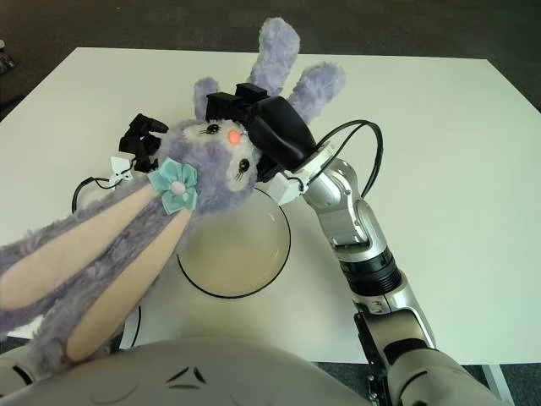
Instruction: Put the doll into the plate.
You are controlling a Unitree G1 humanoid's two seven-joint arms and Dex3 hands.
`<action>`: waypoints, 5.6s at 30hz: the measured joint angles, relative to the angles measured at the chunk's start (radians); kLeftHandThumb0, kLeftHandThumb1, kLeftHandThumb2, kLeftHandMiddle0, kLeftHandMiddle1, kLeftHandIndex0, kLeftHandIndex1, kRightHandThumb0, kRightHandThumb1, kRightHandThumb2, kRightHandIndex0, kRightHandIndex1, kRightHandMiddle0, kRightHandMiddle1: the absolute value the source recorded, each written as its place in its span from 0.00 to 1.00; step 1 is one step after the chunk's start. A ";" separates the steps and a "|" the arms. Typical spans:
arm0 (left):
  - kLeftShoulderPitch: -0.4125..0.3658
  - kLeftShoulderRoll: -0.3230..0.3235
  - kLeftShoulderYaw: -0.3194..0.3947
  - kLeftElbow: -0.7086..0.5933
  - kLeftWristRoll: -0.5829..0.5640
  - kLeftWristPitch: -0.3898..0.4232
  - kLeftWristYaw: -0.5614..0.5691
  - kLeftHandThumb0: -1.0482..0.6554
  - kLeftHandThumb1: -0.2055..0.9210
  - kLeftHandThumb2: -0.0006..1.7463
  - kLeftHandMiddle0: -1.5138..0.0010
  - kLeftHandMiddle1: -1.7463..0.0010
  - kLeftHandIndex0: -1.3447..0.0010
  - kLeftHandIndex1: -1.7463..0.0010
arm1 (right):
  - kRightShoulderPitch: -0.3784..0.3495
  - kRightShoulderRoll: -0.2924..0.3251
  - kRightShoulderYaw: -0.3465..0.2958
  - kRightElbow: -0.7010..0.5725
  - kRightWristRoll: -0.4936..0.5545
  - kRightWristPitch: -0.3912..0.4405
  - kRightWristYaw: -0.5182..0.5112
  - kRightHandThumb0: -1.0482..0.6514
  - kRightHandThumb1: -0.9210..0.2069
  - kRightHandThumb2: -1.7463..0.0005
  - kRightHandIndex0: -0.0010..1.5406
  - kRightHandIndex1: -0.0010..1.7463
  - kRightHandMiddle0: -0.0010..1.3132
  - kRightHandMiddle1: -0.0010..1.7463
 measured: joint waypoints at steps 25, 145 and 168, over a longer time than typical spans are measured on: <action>-0.086 0.012 0.004 0.148 0.007 -0.059 0.029 0.61 0.33 0.85 0.60 0.00 0.56 0.00 | 0.003 -0.015 -0.029 -0.050 0.088 0.098 0.114 0.93 0.68 0.13 0.48 1.00 0.71 1.00; -0.081 0.008 -0.020 0.117 0.064 -0.020 0.092 0.61 0.35 0.84 0.61 0.00 0.56 0.00 | -0.041 -0.275 -0.079 -0.117 0.462 0.160 0.490 0.38 0.54 0.40 0.12 0.42 0.00 0.62; -0.083 0.008 -0.029 0.120 0.066 -0.024 0.100 0.61 0.34 0.84 0.60 0.00 0.56 0.00 | -0.101 -0.290 -0.098 -0.156 0.510 0.215 0.512 0.39 0.54 0.39 0.13 0.44 0.00 0.63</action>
